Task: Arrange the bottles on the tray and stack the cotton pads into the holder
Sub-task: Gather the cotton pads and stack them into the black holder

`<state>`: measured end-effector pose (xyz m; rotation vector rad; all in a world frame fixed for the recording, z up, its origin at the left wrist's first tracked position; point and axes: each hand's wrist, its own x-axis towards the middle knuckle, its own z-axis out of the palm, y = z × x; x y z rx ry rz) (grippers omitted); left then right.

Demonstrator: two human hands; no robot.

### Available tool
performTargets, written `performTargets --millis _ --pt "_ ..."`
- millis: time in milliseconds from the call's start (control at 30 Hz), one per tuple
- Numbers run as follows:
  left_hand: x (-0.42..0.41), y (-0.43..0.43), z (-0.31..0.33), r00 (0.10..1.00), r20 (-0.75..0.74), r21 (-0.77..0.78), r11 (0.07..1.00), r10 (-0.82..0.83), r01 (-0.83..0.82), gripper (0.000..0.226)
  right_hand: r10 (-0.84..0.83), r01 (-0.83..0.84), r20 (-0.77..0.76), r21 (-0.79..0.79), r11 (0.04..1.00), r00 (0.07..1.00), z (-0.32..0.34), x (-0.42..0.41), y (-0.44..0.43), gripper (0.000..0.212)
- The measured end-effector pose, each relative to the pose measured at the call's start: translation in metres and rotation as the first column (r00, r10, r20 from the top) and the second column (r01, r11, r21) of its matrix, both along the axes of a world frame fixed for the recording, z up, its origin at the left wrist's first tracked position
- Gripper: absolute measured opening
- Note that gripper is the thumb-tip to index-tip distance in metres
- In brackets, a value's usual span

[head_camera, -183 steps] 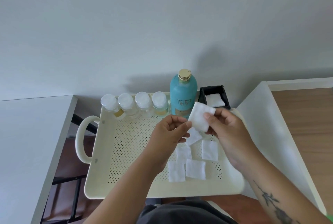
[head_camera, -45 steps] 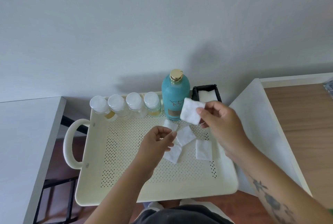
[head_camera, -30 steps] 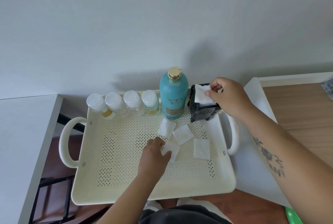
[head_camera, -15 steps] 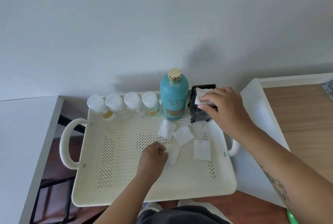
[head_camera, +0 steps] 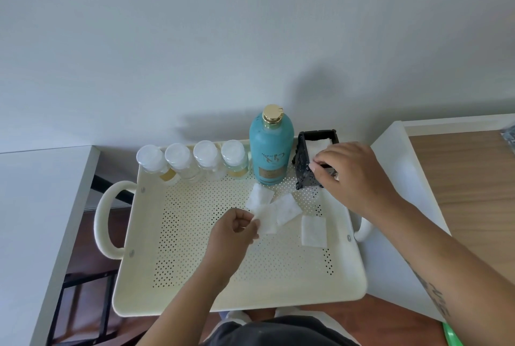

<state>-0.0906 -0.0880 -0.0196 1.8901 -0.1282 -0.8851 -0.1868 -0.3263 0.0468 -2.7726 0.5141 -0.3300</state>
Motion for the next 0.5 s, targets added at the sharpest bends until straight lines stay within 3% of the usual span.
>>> performTargets --millis 133,267,333,367,433,500 --pt "0.006 -0.011 0.025 0.995 -0.061 -0.185 0.979 0.079 -0.089 0.007 -0.016 0.015 -0.035 -0.007 1.000 0.999 -0.003 -0.001 0.003 0.028" --pt "0.011 -0.025 0.048 0.995 -0.085 -0.322 0.943 0.055 -0.080 0.008 -0.100 0.108 0.172 -0.038 0.993 0.980 0.003 -0.003 0.020 0.018" --pt "0.011 -0.032 0.057 0.996 -0.079 -0.367 0.928 0.034 -0.061 0.008 -0.174 0.160 0.276 0.073 0.984 0.945 0.009 -0.004 0.036 0.020" --pt "0.011 -0.035 0.060 0.997 -0.076 -0.388 0.920 0.025 -0.053 0.007 -0.217 0.163 0.287 0.202 0.966 0.933 0.013 -0.005 0.045 0.021" --pt "0.010 -0.039 0.065 0.996 -0.082 -0.427 0.903 0.019 -0.052 0.004 -0.327 0.167 0.196 0.564 0.809 0.925 0.019 -0.006 0.059 0.022" --pt "0.009 -0.042 0.067 0.996 -0.085 -0.452 0.891 0.007 -0.044 0.005 -0.388 0.190 0.041 0.821 0.538 0.921 0.023 -0.005 0.067 0.022"
